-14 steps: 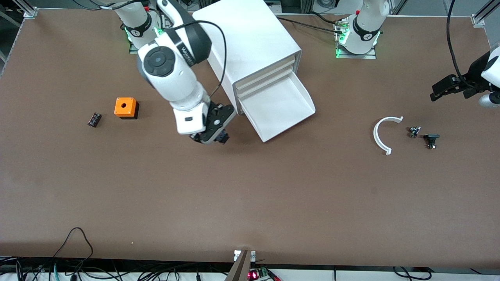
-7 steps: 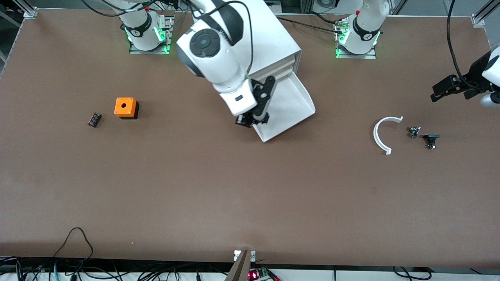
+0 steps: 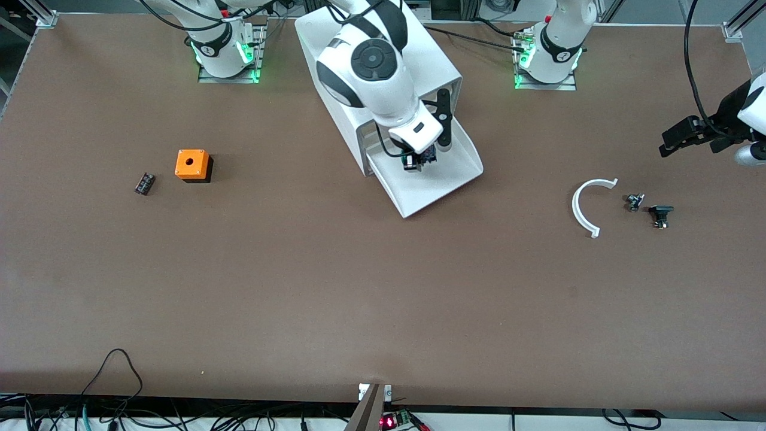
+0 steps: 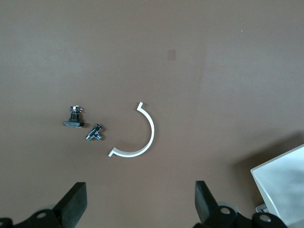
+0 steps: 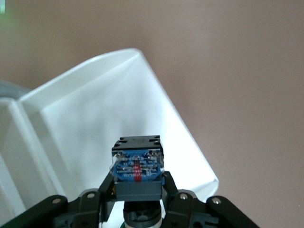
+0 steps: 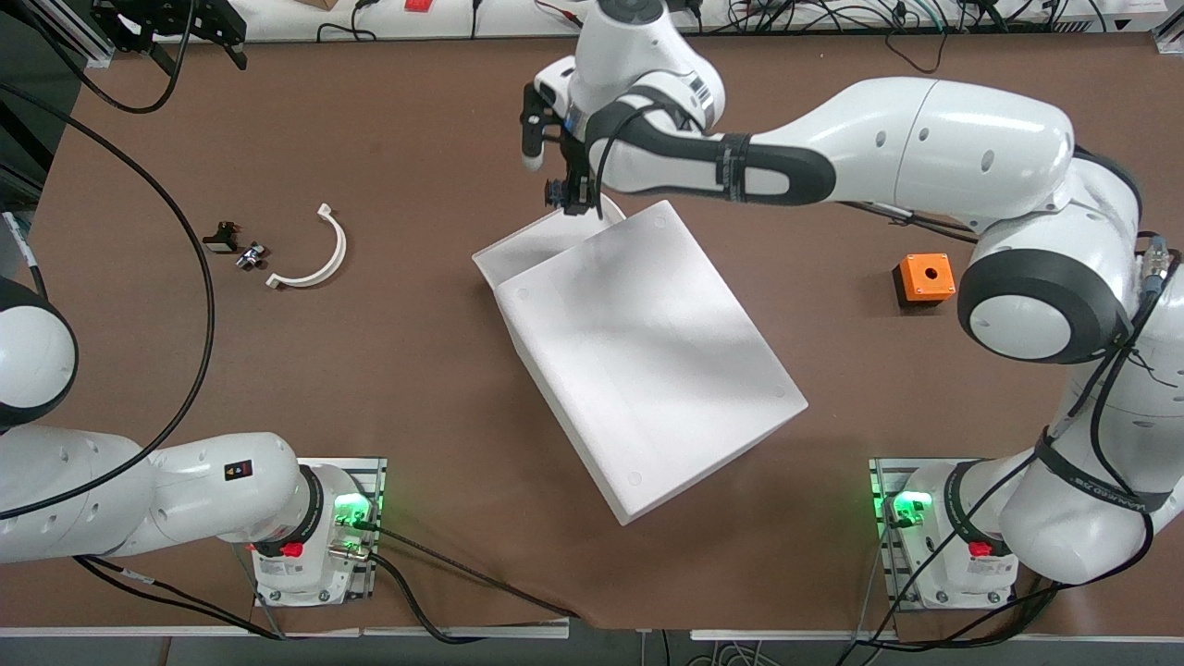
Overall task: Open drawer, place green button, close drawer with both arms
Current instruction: 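Carry the push-button switch with the right gripper over the open drawer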
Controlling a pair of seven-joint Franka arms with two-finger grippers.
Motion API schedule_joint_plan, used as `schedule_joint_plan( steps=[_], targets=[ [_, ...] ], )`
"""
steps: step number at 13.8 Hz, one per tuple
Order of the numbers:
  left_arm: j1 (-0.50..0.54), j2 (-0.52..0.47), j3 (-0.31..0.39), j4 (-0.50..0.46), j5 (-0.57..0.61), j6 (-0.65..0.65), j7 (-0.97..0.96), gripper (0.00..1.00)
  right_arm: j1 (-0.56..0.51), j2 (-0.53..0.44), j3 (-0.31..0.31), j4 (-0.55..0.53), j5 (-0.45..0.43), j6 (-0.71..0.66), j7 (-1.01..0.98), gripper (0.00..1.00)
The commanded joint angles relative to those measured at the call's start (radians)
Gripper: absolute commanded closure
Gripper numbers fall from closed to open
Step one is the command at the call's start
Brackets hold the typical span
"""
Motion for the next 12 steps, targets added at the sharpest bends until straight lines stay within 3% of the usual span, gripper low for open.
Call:
schedule_joint_plan(
  steps=[1, 5, 11, 12],
  targets=[
    [-0.012, 0.012, 0.007, 0.023, 0.025, -0.001, -0.003, 0.00, 0.044, 0.050, -0.008, 0.042, -0.055, -0.049, -0.025, 0.66],
    [-0.012, 0.015, 0.007, 0.023, 0.025, -0.001, -0.003, 0.00, 0.091, 0.119, -0.008, 0.042, -0.187, -0.049, -0.025, 0.66],
    [-0.013, 0.018, 0.007, 0.023, 0.025, 0.000, -0.003, 0.00, 0.133, 0.168, -0.055, 0.042, -0.189, -0.008, -0.023, 0.66],
    [-0.012, 0.022, 0.007, 0.023, 0.025, 0.003, -0.003, 0.00, 0.136, 0.171, -0.060, 0.042, -0.187, -0.003, -0.015, 0.60]
  ],
)
